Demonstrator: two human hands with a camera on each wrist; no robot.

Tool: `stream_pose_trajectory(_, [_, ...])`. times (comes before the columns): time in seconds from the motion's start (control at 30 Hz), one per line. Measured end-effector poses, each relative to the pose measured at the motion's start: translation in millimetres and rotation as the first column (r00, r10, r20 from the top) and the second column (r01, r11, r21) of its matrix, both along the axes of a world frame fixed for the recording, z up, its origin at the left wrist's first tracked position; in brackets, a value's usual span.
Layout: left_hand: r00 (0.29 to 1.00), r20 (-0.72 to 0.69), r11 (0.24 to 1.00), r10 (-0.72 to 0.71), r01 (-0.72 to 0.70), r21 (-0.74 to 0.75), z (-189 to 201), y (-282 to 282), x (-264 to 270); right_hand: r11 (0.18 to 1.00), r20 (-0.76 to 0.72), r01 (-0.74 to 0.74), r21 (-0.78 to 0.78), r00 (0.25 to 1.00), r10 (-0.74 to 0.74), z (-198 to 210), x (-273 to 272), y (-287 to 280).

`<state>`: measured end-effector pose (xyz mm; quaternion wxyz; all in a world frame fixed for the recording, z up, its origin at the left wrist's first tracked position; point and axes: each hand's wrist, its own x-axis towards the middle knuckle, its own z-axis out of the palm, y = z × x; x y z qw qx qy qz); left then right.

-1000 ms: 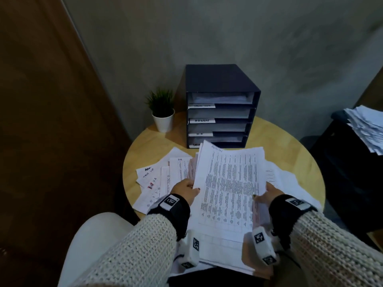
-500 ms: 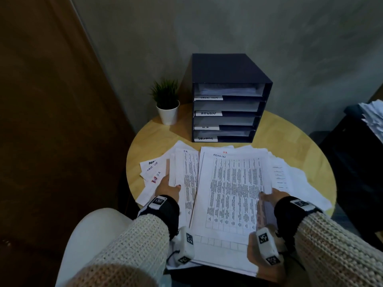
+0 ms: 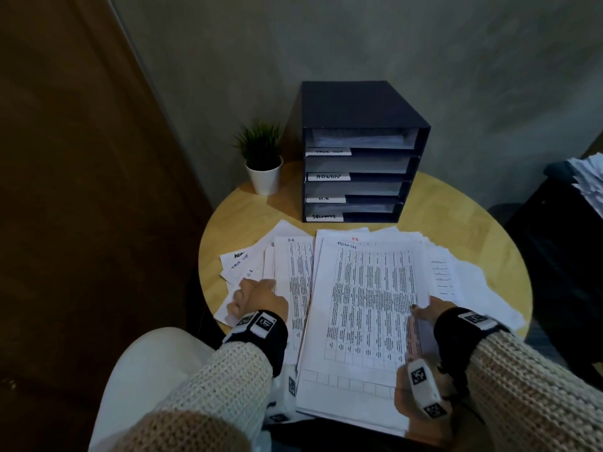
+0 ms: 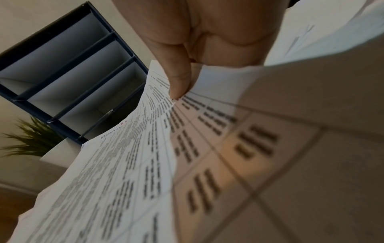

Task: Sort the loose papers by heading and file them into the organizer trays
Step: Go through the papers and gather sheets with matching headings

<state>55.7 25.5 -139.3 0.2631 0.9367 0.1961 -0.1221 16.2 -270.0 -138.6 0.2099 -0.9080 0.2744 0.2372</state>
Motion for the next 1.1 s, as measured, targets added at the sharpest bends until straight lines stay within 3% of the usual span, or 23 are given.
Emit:
stream_pose_trajectory(0.07, [0.994, -0.104, 0.995, -0.041, 0.032, -0.093, -2.7, -4.5, 3.3, 1.0, -0.002, 0.004, 0.001, 1.0, -0.004, -0.7, 0.7, -0.1])
stream_pose_trajectory(0.13, [0.989, -0.149, 0.978, -0.006, -0.026, -0.207, -2.8, -10.0, 4.3, 1.0, -0.007, 0.002, 0.001, 1.0, -0.002, -1.2, 0.8, -0.2])
stream_pose_trajectory(0.2, [0.99, -0.137, 0.954, 0.032, -0.071, -0.291, -1.1, -12.1, 5.4, 1.0, -0.009, 0.001, -0.005, 1.0, -0.001, -1.5, 0.6, -0.1])
stream_pose_trajectory(0.3, [0.996, -0.09, 0.93, -0.003, -0.03, -0.365, 4.7, -16.7, 4.7, 1.0, -0.011, -0.001, -0.007, 1.0, 0.001, -1.6, 1.0, -0.2])
stream_pose_trajectory(0.5, [0.984, 0.122, 0.951, -0.134, 0.162, -0.263, 18.2, -41.8, -12.3, 1.0, -0.02, 0.007, -0.005, 1.0, -0.008, 2.9, -0.1, 3.9])
stream_pose_trajectory(0.6, [0.964, 0.107, 0.915, -0.244, 0.265, -0.306, 17.0, -53.8, -21.5, 1.0, -0.026, 0.001, -0.005, 1.0, -0.001, 3.2, -1.4, 3.0])
stream_pose_trajectory(0.87, [0.963, 0.109, 0.914, -0.245, 0.267, -0.307, 12.8, -43.8, -18.6, 1.0, -0.044, 0.015, -0.012, 0.999, -0.015, 2.5, -2.4, 4.0])
stream_pose_trajectory(1.1, [0.99, 0.075, 0.963, -0.118, 0.132, -0.235, 2.9, -11.1, 0.4, 0.993, -0.005, 0.113, -0.042, 0.994, -0.113, -4.8, -0.7, -10.8])
